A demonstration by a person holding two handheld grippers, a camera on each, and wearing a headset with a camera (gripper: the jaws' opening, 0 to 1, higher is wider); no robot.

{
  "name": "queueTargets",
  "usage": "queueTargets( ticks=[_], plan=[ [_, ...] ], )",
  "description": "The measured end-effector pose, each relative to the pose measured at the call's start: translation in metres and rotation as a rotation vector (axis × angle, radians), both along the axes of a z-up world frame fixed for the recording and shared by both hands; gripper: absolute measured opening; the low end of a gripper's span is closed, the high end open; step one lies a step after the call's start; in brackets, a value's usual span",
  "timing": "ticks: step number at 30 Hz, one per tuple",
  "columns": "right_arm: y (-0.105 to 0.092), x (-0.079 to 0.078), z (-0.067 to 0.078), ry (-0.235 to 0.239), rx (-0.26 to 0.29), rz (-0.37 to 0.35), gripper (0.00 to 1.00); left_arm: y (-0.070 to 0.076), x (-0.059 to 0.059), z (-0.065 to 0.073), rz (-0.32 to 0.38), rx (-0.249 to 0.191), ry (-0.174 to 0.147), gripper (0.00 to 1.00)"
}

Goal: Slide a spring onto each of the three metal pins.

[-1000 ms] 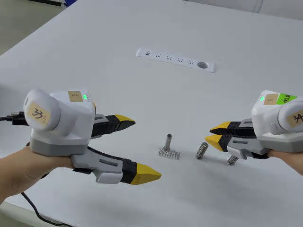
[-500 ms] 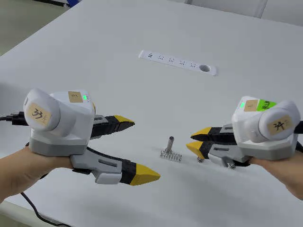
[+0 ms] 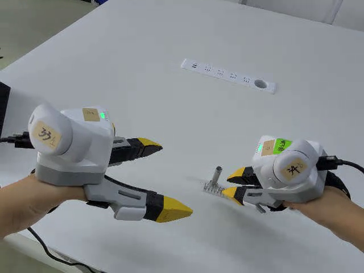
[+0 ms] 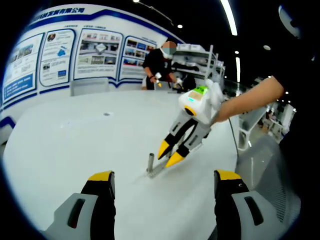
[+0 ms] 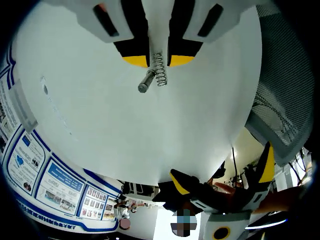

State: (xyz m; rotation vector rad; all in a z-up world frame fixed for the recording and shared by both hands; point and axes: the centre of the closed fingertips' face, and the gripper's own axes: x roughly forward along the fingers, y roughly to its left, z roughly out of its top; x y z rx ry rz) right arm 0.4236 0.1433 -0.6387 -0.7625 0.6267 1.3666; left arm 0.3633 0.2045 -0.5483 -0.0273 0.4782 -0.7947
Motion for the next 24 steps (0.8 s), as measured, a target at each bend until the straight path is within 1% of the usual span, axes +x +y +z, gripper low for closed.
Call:
queueTargets(
  ticks=[2, 5, 7, 9, 11, 15, 16, 18, 19, 22, 24],
  plan=[
    [0.001, 0.001, -0.003, 0.01, -0.006, 0.007, 0.15, 0.001, 0.001, 0.0, 0.001, 0.0, -0.002, 0.83],
    [-0.001, 0.003, -0.01, 0.017, -0.036, 0.011, 0.15, 0.003, 0.001, 0.0, 0.005, -0.002, -0.001, 0.83],
    [-0.004, 0.005, -0.015, 0.033, -0.056, 0.013, 0.15, 0.003, 0.002, -0.001, 0.006, -0.004, 0.0, 0.83],
    [-0.004, 0.005, -0.016, 0.049, -0.057, 0.015, 0.15, 0.004, 0.002, -0.001, 0.008, -0.006, 0.002, 0.83],
    [-0.003, 0.001, -0.018, 0.07, -0.057, 0.022, 0.15, 0.004, 0.002, 0.001, 0.013, -0.021, 0.001, 0.83],
    [-0.004, 0.0, -0.023, 0.067, -0.083, 0.039, 0.15, 0.005, 0.003, 0.0, 0.016, -0.019, 0.004, 0.82],
    [-0.004, 0.001, -0.022, 0.062, -0.081, 0.042, 0.15, 0.005, 0.003, -0.001, 0.015, -0.016, 0.005, 0.82],
    [-0.001, 0.0, -0.02, 0.073, -0.066, 0.036, 0.15, 0.004, 0.003, -0.001, 0.013, -0.02, 0.005, 0.82],
    [0.0, 0.0, -0.02, 0.076, -0.067, 0.035, 0.15, 0.004, 0.003, -0.001, 0.013, -0.022, 0.006, 0.82],
    [0.001, -0.001, -0.022, 0.061, -0.081, 0.055, 0.14, 0.004, 0.003, -0.002, 0.012, -0.018, 0.007, 0.82],
    [0.001, -0.003, -0.024, 0.064, -0.097, 0.06, 0.13, 0.003, 0.002, -0.002, 0.011, -0.021, 0.008, 0.82]
  ],
)
